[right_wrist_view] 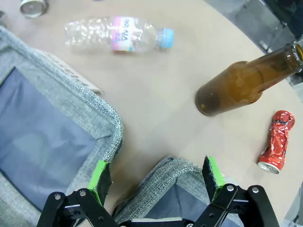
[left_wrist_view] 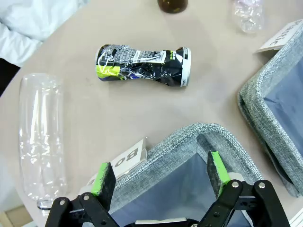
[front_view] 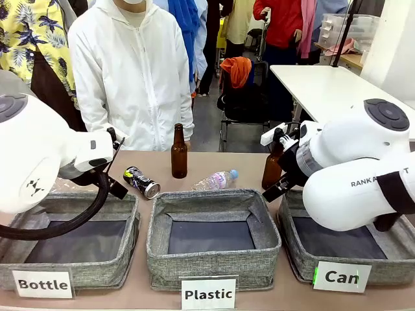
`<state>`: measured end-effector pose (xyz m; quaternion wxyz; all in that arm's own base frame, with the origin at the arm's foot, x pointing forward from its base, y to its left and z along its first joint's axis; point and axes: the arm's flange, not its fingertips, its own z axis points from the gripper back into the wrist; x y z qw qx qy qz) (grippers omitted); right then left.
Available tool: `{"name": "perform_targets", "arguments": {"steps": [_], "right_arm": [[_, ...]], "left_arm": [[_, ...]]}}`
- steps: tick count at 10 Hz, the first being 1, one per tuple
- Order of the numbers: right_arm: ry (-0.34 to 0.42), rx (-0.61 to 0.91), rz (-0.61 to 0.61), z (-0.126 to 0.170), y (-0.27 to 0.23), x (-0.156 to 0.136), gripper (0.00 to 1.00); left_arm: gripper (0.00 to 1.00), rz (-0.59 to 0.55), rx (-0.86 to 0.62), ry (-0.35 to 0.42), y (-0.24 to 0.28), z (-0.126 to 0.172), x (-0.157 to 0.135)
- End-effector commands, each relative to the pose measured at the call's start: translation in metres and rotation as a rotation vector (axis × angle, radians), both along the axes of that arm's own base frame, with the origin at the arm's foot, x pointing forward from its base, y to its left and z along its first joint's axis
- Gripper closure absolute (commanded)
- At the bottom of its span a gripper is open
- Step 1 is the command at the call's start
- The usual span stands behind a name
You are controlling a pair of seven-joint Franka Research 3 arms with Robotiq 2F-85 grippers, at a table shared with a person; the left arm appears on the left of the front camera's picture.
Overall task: Sort the can waste into the basket.
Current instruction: Pick up the can waste from the table and place it in the right Fabric basket.
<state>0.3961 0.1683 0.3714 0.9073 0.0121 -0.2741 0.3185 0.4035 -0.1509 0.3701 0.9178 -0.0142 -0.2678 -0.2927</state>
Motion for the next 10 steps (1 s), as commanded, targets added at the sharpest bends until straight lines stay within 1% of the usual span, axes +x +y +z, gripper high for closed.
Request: {"name": "perform_targets", "arguments": {"steps": [1, 10], "right_arm": [[0.0, 0.001, -0.001, 0.0, -0.0001, 0.0001, 0.0], [0.0, 0.001, -0.001, 0.0, -0.0001, 0.0001, 0.0]], "left_arm": [[0.0, 0.0, 0.0, 0.0, 0.0, 0.0, 0.0], [0.0, 0.0, 0.0, 0.0, 0.0, 0.0, 0.0]]}}
